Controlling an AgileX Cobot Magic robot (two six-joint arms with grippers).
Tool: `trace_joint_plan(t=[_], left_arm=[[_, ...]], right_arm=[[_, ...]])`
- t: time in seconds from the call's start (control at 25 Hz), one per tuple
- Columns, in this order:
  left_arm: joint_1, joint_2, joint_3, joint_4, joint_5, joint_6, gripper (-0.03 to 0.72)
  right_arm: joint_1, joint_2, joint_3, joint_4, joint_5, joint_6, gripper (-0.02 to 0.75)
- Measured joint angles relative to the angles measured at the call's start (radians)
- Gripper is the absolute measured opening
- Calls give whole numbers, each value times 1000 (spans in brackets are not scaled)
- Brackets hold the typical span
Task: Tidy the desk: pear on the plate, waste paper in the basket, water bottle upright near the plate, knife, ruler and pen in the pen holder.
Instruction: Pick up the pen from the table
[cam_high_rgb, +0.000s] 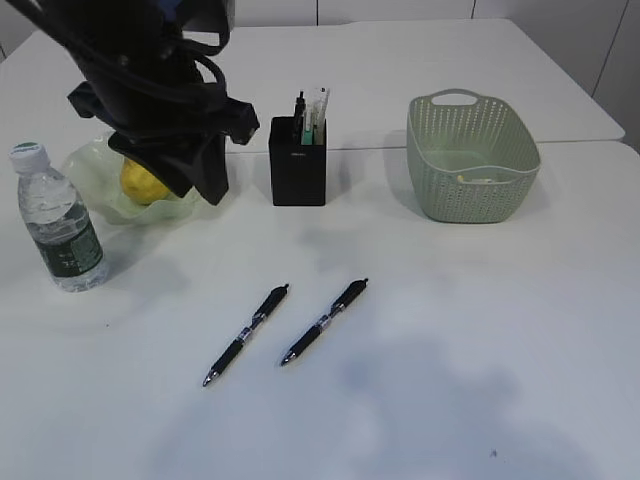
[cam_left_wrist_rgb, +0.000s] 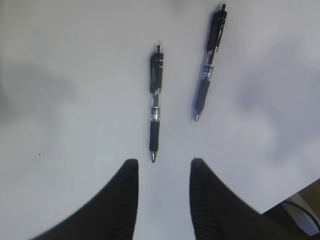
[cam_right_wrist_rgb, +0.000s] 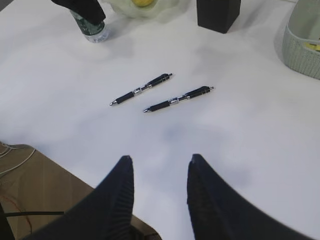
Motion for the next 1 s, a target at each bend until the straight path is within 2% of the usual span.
trace_joint_plan(t=[0.2, 0.36, 0.72, 1.0], left_arm=[[0, 2, 0, -35, 0, 94, 241], [0, 34, 0, -37, 0, 113, 241], [0, 136, 0, -53, -52, 160, 241], [0, 214, 0, -58, -91, 200, 241]], right_arm=[[0, 12, 0, -8, 1, 0, 299], [0, 16, 0, -53, 9, 0, 299], [0, -19, 0, -72, 6, 0, 299], [0, -83, 0, -158, -5, 0, 299]])
